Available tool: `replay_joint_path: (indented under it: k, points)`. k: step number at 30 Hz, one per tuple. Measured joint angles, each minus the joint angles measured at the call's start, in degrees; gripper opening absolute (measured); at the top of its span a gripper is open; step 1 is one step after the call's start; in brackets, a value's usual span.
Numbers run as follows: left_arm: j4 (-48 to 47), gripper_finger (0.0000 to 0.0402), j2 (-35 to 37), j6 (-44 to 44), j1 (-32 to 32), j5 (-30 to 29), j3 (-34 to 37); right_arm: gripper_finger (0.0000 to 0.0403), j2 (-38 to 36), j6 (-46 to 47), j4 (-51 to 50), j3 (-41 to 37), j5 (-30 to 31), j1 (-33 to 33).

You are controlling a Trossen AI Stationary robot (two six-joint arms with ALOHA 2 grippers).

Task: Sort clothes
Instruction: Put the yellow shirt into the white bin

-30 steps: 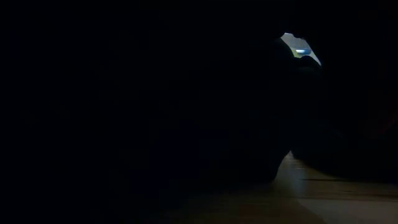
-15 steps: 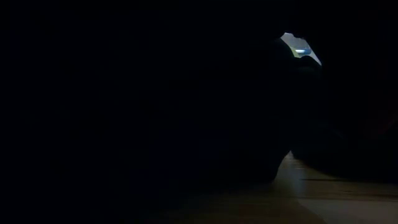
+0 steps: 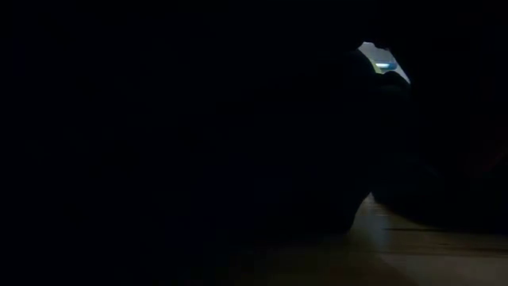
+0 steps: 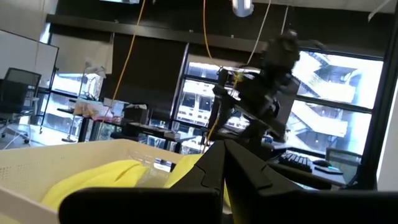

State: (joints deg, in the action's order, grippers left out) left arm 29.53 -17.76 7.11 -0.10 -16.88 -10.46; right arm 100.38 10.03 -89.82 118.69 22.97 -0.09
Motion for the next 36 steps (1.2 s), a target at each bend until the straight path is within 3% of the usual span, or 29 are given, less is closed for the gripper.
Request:
replay_joint_path:
  k: [7,12,15,22,26,34,36]
  points:
    - [-0.3,0.0004,-0.02,-0.02,0.02,0.0,0.0,0.0234,0.0,3.88,-0.2,-8.57,7.09,9.76]
    - [-0.27,0.0004,-0.02,-0.02,0.02,0.0,0.0,0.0234,-0.66,8.71,-0.25,-18.6,19.49,15.51]
    - [-0.23,0.0004,-0.02,-0.02,0.02,-0.02,0.0,0.0234,-0.7,11.8,-0.16,-24.46,24.08,17.13]
    - [-0.06,0.0004,-0.02,-0.06,0.02,-1.39,0.0,0.0226,-0.88,17.57,-0.2,-31.42,28.38,16.99]
    - [-0.04,0.0004,-0.02,-0.52,0.02,-2.43,0.0,0.0178,-0.88,18.02,0.56,-31.71,29.98,16.99]
    - [-0.06,0.0004,-0.02,-0.64,0.02,-2.45,0.0,0.0028,-0.88,13.74,1.12,-31.71,30.15,16.99]
    - [-0.06,0.0004,0.0,-0.72,0.02,-2.45,0.0,0.0012,-0.88,13.25,0.48,-31.26,30.11,17.0]
